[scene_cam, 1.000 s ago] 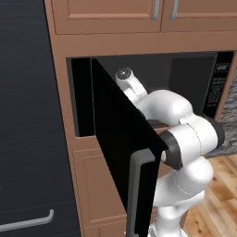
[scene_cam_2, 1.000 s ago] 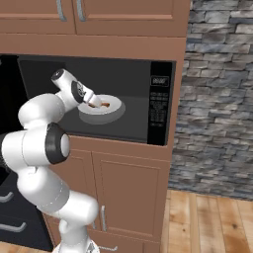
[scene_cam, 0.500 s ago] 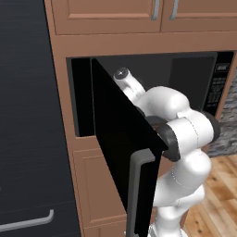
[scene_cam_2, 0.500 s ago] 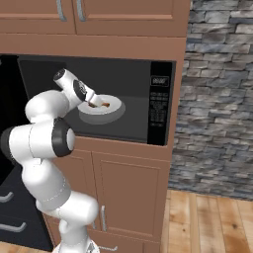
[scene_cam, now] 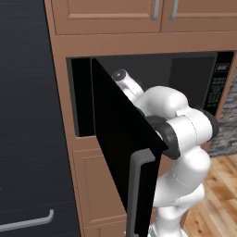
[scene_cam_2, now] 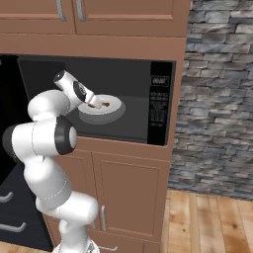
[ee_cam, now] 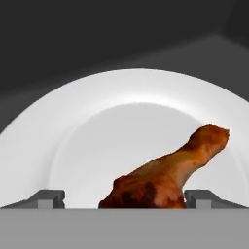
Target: Pick the chicken drumstick from the microwave and place it on plate located on the counter.
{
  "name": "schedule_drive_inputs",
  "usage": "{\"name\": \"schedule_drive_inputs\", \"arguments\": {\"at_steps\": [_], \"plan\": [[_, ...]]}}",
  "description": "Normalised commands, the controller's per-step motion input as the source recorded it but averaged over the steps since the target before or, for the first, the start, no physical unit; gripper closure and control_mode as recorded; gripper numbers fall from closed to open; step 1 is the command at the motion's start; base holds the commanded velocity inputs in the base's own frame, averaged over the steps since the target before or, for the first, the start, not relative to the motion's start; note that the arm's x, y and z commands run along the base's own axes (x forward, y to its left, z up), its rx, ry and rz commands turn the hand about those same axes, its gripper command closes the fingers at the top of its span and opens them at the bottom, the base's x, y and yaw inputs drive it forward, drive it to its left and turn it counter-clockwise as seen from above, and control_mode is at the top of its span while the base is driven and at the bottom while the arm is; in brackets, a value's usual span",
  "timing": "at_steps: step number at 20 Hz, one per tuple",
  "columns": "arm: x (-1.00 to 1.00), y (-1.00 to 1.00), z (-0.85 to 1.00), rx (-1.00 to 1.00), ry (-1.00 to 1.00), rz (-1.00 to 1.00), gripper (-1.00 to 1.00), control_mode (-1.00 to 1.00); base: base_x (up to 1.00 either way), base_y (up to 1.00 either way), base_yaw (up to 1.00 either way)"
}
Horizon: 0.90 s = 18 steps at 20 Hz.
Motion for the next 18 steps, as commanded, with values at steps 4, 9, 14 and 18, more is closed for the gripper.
{"name": "schedule_drive_inputs", "arguments": {"at_steps": [4, 9, 14, 18], "plan": [[0.01, 0.0, -0.03, 0.0, 0.0, 0.0, 1.0, -1.0, 0.0, 0.0, 0.0], [0.0, 0.0, 0.0, 0.0, 0.0, 0.0, 1.0, -1.0, 0.0, 0.0, 0.0], [-0.03, -0.05, 0.0, 0.0, 0.0, 0.0, 1.0, -1.0, 0.0, 0.0, 0.0], [-0.47, -0.36, 0.03, 0.0, 0.0, 0.07, 1.0, -1.0, 0.0, 0.0, 0.0]]}}
